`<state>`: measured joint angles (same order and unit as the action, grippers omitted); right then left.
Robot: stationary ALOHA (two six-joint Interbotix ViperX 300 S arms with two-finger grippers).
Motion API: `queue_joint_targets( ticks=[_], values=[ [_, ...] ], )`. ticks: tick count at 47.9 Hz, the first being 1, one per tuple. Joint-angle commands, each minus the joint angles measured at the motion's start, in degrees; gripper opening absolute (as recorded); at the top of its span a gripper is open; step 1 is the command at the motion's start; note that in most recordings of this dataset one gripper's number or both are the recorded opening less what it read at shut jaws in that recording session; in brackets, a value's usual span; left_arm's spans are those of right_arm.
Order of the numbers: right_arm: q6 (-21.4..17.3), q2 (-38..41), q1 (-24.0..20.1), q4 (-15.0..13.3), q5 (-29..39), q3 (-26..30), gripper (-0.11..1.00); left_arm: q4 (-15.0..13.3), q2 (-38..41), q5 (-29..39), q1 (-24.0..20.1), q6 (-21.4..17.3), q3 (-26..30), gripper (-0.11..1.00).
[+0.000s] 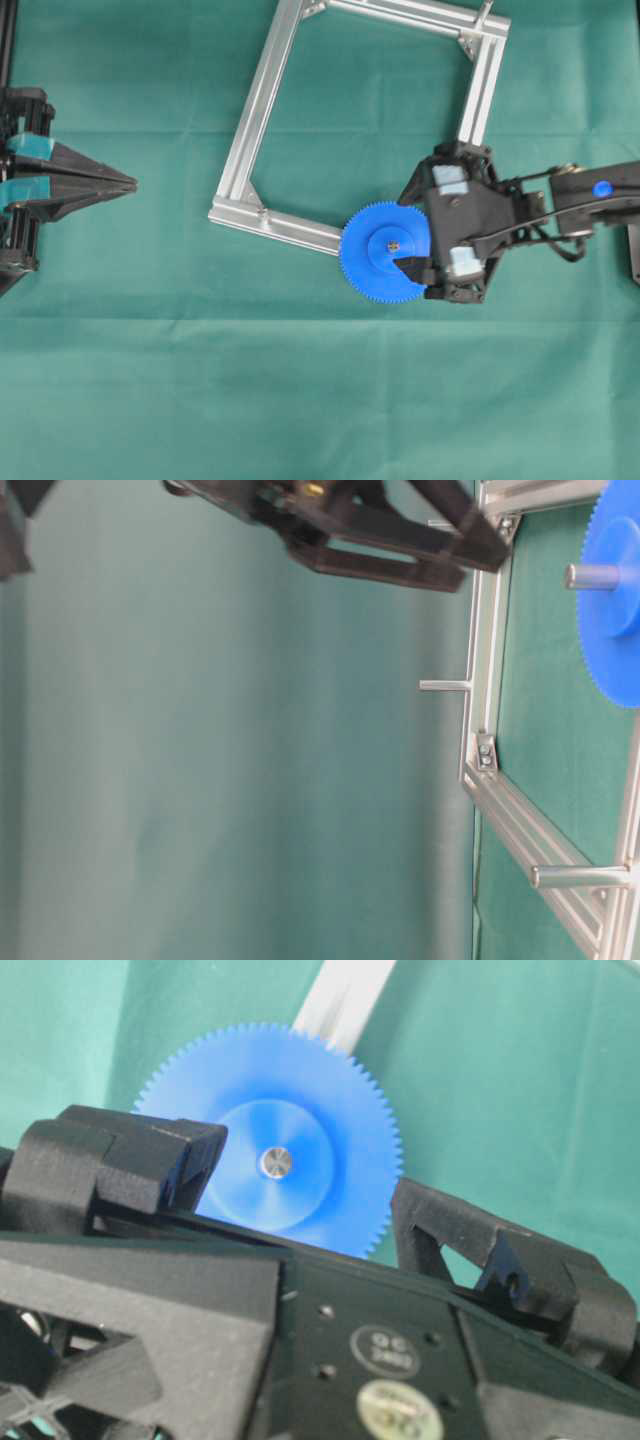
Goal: Find the location of the shaft and insert the gear.
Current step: 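Push the gear onto the shaft with the right gripper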
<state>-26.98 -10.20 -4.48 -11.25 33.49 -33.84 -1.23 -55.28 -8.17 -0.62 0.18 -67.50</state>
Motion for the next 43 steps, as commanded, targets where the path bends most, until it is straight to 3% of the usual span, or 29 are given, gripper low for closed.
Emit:
queue_joint_targets(
  ticks=[1,22,43],
  values=[
    [0.2,-2.8,-0.1,-0.2,0.5,0.4,0.83,0.0,0.3,-0.3,-0.1,0.1,1.8,0.01],
    [0.1,-8.2,-0.1,-0.5,-0.2,-3.1,0.83,0.0,0.3,-0.3,-0.1,0.1,1.9,0.01],
    [0.0,-19.8,-0.1,-0.5,-3.2,-12.7,0.83,0.0,0.3,-0.3,-0.1,0.0,1.8,0.01]
  ],
)
